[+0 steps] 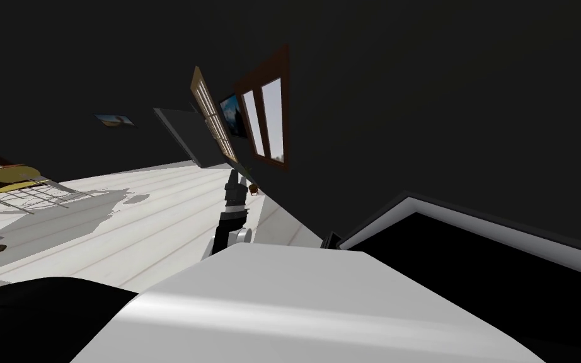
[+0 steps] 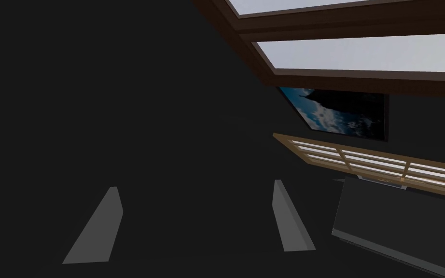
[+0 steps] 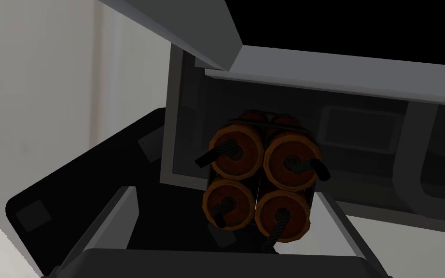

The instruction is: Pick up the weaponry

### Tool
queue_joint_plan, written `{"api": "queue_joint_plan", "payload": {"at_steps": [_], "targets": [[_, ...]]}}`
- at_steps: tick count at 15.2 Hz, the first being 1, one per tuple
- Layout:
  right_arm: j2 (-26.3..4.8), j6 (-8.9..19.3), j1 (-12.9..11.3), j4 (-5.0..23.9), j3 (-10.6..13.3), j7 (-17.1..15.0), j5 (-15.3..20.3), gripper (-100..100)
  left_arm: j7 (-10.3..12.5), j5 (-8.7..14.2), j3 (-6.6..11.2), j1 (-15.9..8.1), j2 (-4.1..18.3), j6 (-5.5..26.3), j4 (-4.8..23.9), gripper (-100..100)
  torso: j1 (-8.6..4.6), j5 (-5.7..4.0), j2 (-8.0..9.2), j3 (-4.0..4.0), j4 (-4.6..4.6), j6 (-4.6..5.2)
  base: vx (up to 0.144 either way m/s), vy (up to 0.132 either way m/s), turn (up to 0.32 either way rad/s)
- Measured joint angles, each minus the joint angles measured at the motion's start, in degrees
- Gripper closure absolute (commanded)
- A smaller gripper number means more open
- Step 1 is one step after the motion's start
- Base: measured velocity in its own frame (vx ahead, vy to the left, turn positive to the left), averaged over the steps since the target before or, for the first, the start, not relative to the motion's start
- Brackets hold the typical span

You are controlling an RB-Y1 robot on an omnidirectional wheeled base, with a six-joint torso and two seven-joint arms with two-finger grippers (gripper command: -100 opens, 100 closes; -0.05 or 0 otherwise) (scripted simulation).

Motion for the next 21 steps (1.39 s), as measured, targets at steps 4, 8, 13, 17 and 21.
{"api": "queue_joint_plan", "payload": {"at_steps": [4, 8, 13, 17, 21], "targets": [[2.35, -2.35, 0.98, -1.66, 0.21, -0.53, 1.59, -100, 0.00, 0.00, 0.00, 0.00, 0.00, 0.00, 0.00, 0, -0.01, -0.67, -0.08, -0.11, -0.15, -0.12, 0.005, 0.003, -0.017], [4.01, -3.34, 1.65, -2.47, 0.75, -1.39, 2.74, -100, 0.00, 0.00, 0.00, 0.00, 0.00, 0.00, 0.00, 0, -0.24, -1.16, -0.25, -0.25, -0.26, -0.21, 0.003, 0.002, -0.009], [3.73, -3.81, 0.34, 0.41, -0.14, 1.35, 0.75, -100, 0.00, 0.00, 0.00, 0.00, 0.00, 0.00, 0.00, 0, -0.34, -1.20, -0.26, -0.26, -0.26, -0.22, -0.003, -0.002, 0.010], [5.53, -5.91, 1.09, -1.02, 0.01, 0.84, 2.05, -100, 0.00, 0.00, 0.00, 0.00, 0.00, 0.00, 0.00, 0, -0.28, -1.19, -0.32, -0.29, -0.28, -0.21, 0.007, 0.005, -0.024], [5.71, -6.98, 0.68, -0.03, -0.27, 1.99, 1.40, 100, 0.00, 0.00, 0.00, 0.00, 0.00, 0.00, 0.00, 0, -0.33, -1.24, -0.31, -0.28, -0.25, -0.24, 0.000, 0.000, 0.000]]}}
